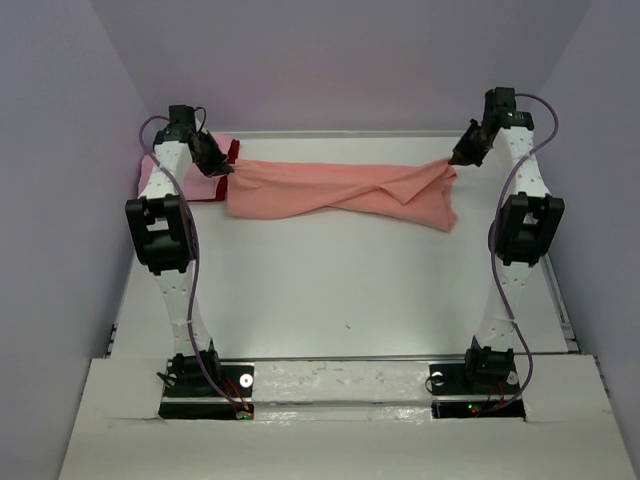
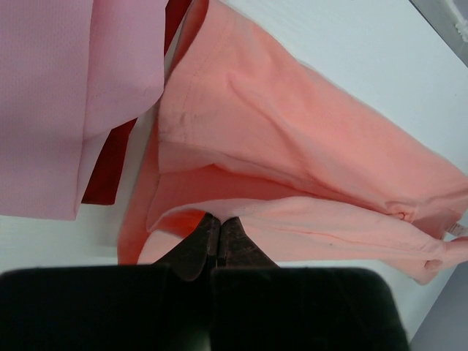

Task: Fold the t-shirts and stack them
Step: Fold the other side of the tshirt into a rectangle

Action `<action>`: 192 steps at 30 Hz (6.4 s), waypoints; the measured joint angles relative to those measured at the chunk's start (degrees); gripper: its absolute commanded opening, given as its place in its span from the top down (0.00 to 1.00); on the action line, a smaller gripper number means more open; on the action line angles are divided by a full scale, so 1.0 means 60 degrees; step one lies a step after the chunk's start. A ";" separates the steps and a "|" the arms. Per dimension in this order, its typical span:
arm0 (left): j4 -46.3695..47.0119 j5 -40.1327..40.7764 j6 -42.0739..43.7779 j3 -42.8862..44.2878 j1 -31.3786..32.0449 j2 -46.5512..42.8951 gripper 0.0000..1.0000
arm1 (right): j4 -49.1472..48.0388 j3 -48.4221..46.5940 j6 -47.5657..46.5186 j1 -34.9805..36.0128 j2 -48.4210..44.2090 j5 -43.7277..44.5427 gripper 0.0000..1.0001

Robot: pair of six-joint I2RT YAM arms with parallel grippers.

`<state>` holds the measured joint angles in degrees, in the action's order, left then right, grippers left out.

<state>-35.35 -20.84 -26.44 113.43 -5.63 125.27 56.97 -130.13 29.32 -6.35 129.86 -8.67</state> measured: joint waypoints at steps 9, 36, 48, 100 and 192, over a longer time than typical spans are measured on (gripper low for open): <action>-0.0015 -0.0026 -0.0087 0.0605 0.0000 0.0601 1.00 | -0.0211 -0.0066 -0.0004 -0.0011 0.0433 -0.0095 1.00; 0.0790 -0.0193 -0.0404 0.1563 0.0007 0.1989 0.79 | -0.2007 0.0240 -0.0080 -0.0011 0.1570 -0.0463 1.00; 0.1009 -0.0164 -0.0339 0.1548 0.0007 0.2044 0.38 | -0.2674 0.0943 -0.0215 -0.0084 0.1683 -0.0627 0.17; 0.2932 -0.2055 0.0328 -0.3304 0.0619 -0.1115 0.38 | -0.6156 1.0517 0.1297 -0.1428 -0.3781 -0.2878 0.26; 0.0477 -0.0415 0.0466 0.0623 0.1089 0.2291 0.97 | -0.2827 0.7369 -0.0113 -0.2375 -0.2353 -0.0834 1.00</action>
<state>-32.49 -23.33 -23.64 117.16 0.91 139.02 40.01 -85.91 28.64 -20.60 115.74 -13.67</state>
